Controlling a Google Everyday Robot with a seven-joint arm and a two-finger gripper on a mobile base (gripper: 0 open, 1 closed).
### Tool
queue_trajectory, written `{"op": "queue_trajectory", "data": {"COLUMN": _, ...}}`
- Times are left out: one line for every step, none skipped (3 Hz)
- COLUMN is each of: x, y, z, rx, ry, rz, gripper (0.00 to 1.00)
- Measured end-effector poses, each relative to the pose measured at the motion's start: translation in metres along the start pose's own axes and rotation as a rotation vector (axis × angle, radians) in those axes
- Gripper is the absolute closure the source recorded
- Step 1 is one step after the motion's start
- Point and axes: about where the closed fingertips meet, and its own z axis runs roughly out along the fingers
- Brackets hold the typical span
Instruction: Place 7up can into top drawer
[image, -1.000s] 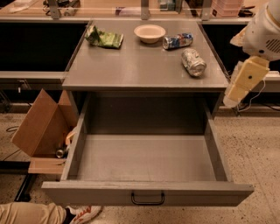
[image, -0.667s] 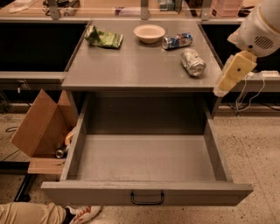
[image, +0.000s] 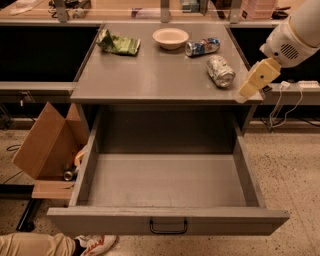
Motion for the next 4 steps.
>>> {"op": "queue_trajectory", "data": {"x": 0.000, "y": -0.006, "z": 0.006, "rx": -0.004, "ry": -0.030, "rz": 0.023, "gripper": 0.00}}
{"op": "queue_trajectory", "data": {"x": -0.007, "y": -0.031, "z": 0.028, "rx": -0.011, "ry": -0.054, "rz": 0.082, "gripper": 0.00}}
{"op": "queue_trajectory", "data": {"x": -0.018, "y": -0.064, "z": 0.054, "rx": -0.005, "ry": -0.083, "rz": 0.145, "gripper": 0.00}}
{"op": "queue_trajectory", "data": {"x": -0.024, "y": -0.089, "z": 0.078, "rx": 0.017, "ry": -0.100, "rz": 0.200, "gripper": 0.00}}
